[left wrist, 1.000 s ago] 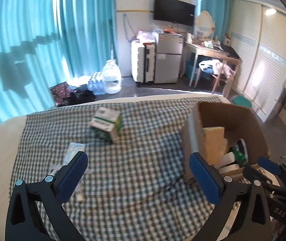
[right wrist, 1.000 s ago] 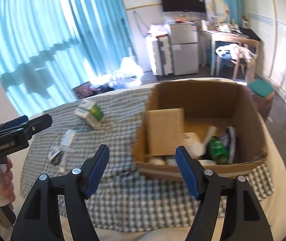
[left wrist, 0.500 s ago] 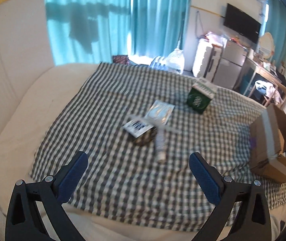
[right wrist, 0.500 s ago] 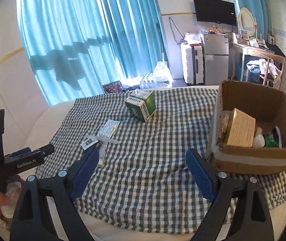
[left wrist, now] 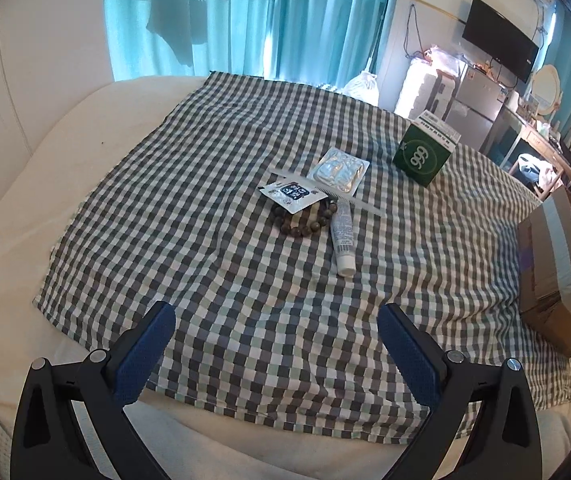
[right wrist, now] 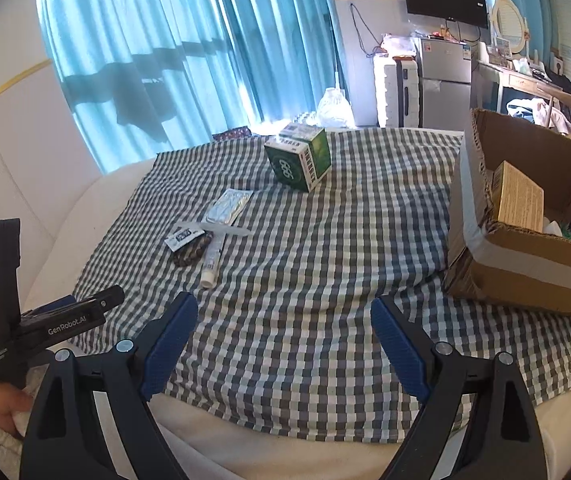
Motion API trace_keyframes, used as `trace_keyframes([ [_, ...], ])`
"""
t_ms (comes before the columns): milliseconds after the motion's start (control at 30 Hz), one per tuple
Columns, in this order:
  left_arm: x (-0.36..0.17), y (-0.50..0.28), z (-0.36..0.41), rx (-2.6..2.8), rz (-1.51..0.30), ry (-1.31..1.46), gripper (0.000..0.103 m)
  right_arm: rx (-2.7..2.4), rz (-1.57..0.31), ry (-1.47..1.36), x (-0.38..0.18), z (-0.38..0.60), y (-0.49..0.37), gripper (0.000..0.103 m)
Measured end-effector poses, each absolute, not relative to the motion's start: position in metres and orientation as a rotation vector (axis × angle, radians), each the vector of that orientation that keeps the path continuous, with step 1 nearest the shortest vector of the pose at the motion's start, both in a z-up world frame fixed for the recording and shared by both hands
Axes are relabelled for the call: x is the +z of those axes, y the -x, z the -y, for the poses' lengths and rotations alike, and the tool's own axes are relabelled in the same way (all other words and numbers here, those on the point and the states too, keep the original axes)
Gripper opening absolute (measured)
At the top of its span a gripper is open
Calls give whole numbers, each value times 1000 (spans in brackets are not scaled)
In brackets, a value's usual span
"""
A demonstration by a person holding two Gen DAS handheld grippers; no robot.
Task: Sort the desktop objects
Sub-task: 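Move both tools back over the remaining items on the bed, then grasp the white toothpaste tube with the right tool while the left tool grasps the red-and-white sachet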
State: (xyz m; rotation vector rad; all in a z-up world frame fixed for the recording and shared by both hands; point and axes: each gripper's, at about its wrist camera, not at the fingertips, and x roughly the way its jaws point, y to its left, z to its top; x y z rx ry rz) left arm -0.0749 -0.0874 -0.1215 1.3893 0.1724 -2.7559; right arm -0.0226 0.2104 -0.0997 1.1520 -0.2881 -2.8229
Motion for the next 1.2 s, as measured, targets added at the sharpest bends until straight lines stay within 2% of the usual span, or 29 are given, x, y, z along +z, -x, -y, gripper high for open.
trace_keyframes([
  [167,-131,80,94,-2719,-198,-1403,103,-2792,278,-1209,-111,-206,27,89],
  [533,-142,109,106,-2707,-108,-1307,103,-2706,227,-1260,-132,-166,76,89],
  [800,-161,133,142,-2621,-292,-1259,103,-2601,238,-1347,-177,-118,144,88],
  [833,-164,136,148,-2606,-306,-1249,103,-2594,229,-1362,-183,-113,152,87],
  [900,-172,143,157,-2569,-325,-1251,103,-2585,190,-1383,-197,-101,168,74],
  [1133,-191,160,167,-2511,-349,-1336,103,-2501,196,-1463,-237,-80,226,52],
  [1200,-194,166,160,-2536,-299,-1360,103,-2497,159,-1491,-245,-76,235,40],
])
